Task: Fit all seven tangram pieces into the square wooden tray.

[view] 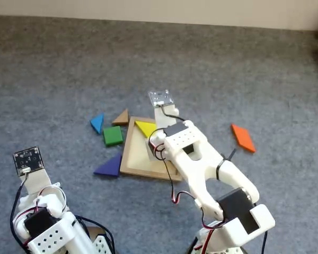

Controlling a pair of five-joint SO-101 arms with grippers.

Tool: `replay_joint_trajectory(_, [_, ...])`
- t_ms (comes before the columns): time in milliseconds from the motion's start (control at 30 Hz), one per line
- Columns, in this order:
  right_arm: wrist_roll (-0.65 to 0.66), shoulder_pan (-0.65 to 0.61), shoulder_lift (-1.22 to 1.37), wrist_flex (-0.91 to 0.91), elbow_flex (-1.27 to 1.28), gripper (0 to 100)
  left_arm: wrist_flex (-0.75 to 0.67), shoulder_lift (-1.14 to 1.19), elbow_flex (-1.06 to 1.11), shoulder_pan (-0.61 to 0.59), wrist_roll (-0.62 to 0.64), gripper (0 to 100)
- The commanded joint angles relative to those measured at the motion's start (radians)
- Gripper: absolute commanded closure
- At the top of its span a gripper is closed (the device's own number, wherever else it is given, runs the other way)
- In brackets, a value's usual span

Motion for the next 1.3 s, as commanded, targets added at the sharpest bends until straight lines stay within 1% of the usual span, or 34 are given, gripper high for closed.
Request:
replay_joint_trajectory(0, [-0.008, 0.001, -0.018, -0.027, -0.056, 99.4, 0.009, -0.061, 0.021, -0.007, 0.000, 99])
replay_joint_trajectory(133, [-0.008, -0.012, -0.041, -0.027, -0.054, 99.4, 0.009, -0.061, 0.021, -0.010, 0.000, 99])
replay_joint_trajectory(233, [-0.008, -0.002, -0.136, -0.027, -0.051, 99.4, 0.009, -0.061, 0.021, -0.012, 0.000, 99])
replay_joint_trajectory(367, [-0.008, 0.061, -0.285, -0.001, 0.002, 99.4, 0.009, -0.061, 0.021, -0.012, 0.000, 99])
replay_joint_trajectory(467, [-0.008, 0.111, -0.331, -0.001, 0.050, 99.4, 0.009, -0.061, 0.021, -0.012, 0.000, 99])
replay_joint_trajectory(633, [-0.003, 0.165, -0.272, 0.001, 0.068, 99.4, 0.009, -0.061, 0.021, -0.012, 0.000, 99])
replay_joint_trajectory(767, [-0.002, 0.183, -0.193, 0.002, 0.067, 99.4, 0.009, -0.061, 0.021, -0.005, 0.000, 99])
replay_joint_trajectory(867, [-0.002, 0.166, -0.136, 0.007, 0.067, 99.4, 0.009, -0.061, 0.021, -0.005, 0.000, 99])
replay_joint_trajectory(967, [-0.002, 0.147, -0.090, 0.064, 0.065, 99.4, 0.009, -0.061, 0.021, -0.004, 0.000, 99])
replay_joint_trajectory(1267, [-0.009, 0.099, -0.010, 0.062, 0.012, 99.4, 0.009, -0.061, 0.021, -0.004, 0.000, 99])
